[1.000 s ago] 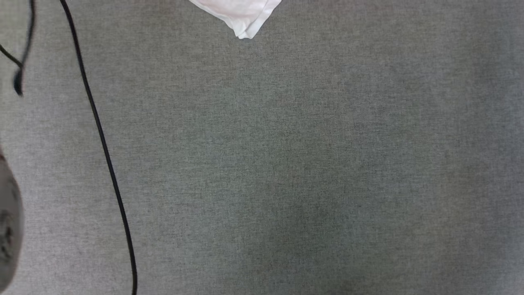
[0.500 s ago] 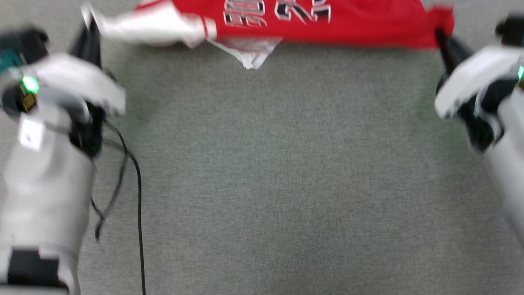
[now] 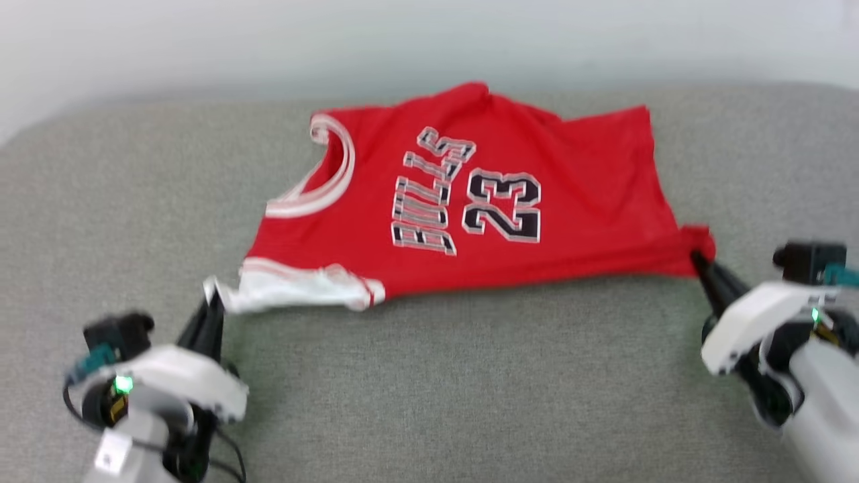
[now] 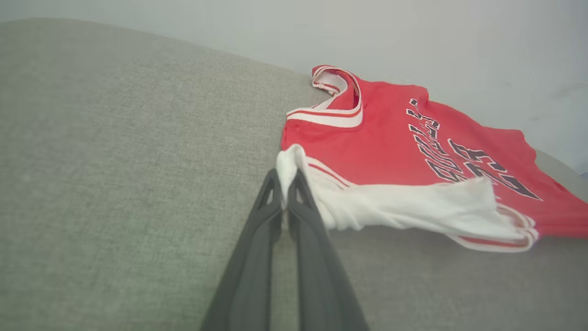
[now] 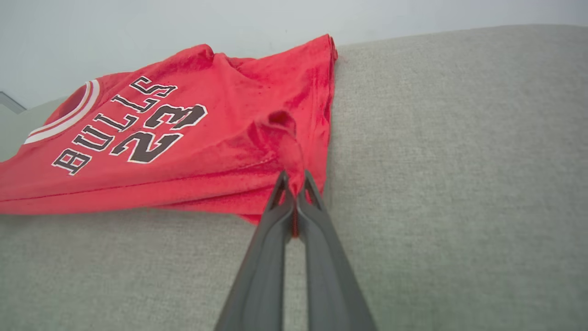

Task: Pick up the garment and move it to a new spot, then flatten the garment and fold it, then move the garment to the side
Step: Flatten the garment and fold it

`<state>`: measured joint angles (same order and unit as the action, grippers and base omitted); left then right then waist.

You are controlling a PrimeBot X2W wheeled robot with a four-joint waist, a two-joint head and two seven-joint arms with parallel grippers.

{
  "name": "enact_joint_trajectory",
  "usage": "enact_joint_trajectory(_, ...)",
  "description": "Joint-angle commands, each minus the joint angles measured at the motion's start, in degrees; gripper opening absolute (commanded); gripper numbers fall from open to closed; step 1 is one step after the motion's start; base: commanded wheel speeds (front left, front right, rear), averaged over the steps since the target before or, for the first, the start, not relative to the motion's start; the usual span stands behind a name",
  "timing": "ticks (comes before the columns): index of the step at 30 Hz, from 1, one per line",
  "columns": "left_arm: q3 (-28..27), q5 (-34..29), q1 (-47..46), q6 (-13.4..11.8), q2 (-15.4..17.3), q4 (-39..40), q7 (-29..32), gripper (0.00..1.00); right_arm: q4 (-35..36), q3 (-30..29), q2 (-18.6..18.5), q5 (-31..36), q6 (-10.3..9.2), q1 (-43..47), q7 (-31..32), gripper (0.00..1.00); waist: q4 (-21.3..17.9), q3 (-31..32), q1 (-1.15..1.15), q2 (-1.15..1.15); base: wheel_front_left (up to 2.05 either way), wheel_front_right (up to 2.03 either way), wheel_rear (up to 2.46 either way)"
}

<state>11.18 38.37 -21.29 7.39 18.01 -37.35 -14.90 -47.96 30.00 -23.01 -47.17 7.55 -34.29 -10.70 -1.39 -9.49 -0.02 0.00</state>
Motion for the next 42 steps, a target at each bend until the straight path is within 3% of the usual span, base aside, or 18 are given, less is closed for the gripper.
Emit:
enact_joint_trajectory(1,-0.31,0.01,2.16,-0.41,0.31,0.49,-0.38,0.0,0.36,-0.08,-0.85,-0.18,-0.12,1.98,-0.55,0.0,-0.19,2.44,0.02,0.0,0.0,0.0,0.0)
enact_joint_trajectory(14,-1.46,2.69,22.72,-4.94,0.4,11.38,2.51,0.0,7.29,-3.56,-1.0,2.57,-0.13,21.51,-1.5,0.0,-0.32,10.09,0.02,0.0,0.0,0.0,0.0)
enact_joint_trajectory(27,-1.48,5.24,36.23,-9.39,2.76,24.99,10.55,0.0,18.18,-15.95,0.77,10.88,-0.14,37.64,4.3,0.0,0.2,12.08,0.02,0.0,0.0,0.0,0.0)
enact_joint_trajectory(36,-0.26,4.33,31.64,-9.84,3.39,32.36,13.01,0.0,27.83,-24.61,4.28,17.38,-0.12,40.62,11.85,0.0,0.95,11.65,0.02,0.0,0.0,0.0,0.0)
enact_joint_trajectory(42,2.39,2.98,22.25,-8.0,1.71,29.36,13.21,0.0,31.21,-26.86,5.58,20.62,-0.11,36.46,16.56,0.0,0.91,10.79,0.02,0.0,0.0,0.0,0.0)
